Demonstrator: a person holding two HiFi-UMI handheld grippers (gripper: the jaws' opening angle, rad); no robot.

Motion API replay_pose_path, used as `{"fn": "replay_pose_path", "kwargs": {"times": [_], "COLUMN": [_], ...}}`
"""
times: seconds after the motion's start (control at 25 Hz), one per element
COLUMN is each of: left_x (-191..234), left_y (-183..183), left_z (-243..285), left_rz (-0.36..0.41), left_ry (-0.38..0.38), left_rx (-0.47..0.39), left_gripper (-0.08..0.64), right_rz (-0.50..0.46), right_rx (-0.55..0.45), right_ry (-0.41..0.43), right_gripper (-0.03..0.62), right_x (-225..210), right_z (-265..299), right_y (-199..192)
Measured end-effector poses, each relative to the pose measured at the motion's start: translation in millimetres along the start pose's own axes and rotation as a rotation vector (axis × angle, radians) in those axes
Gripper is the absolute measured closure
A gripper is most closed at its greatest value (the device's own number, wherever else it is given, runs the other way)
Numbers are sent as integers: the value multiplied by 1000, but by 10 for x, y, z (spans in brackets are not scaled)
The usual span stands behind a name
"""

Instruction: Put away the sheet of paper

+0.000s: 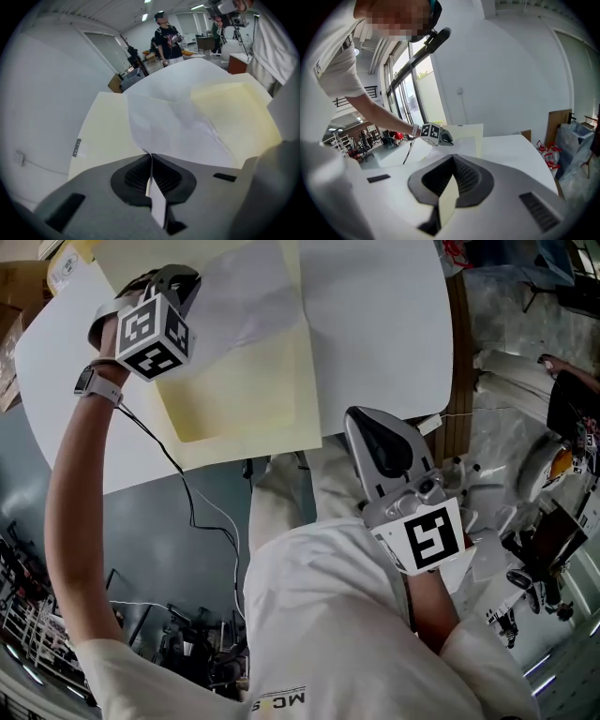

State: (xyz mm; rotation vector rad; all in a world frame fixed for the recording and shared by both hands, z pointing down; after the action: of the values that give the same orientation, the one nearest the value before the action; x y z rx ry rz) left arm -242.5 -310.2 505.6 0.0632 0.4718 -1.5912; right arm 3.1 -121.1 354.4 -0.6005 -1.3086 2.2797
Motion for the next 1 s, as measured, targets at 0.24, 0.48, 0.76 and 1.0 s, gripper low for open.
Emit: {"fn": "replay_pose_path", "kwargs": {"times": [0.24,0.48,0.76,1.0], "left_x": [-17,-186,-337,-388], "left_y": [57,61,-31,-198], "left_z": [-29,46,11,-23], "left_rz": [123,162,332,438], "left_ry": [-1,-44,-56,-55], "left_rx": [-60,-41,-35,-36], "left_gripper": [535,535,535,535], "right_rz": [3,16,12,12], "right_rx": [17,31,39,53], "right_ry": [3,14,18,20], "right_gripper": [577,577,577,577], "right_x": [83,29,100,139], "right_z": [-68,-102,-149,-153], "right_y": [-51,-142,-222,-345]}}
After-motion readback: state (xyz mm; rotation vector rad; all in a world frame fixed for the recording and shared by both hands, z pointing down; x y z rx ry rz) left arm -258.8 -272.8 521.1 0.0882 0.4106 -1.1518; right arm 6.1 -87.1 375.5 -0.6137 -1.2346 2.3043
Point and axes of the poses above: the fingertips, and each gripper's own axes: z forward along the fingers, x to its left, y out of its top, the point moved 4 cm from there along -z, backward along the fingers, and after that the axes turned 7 degrees about -y, right-handed, at the moved point
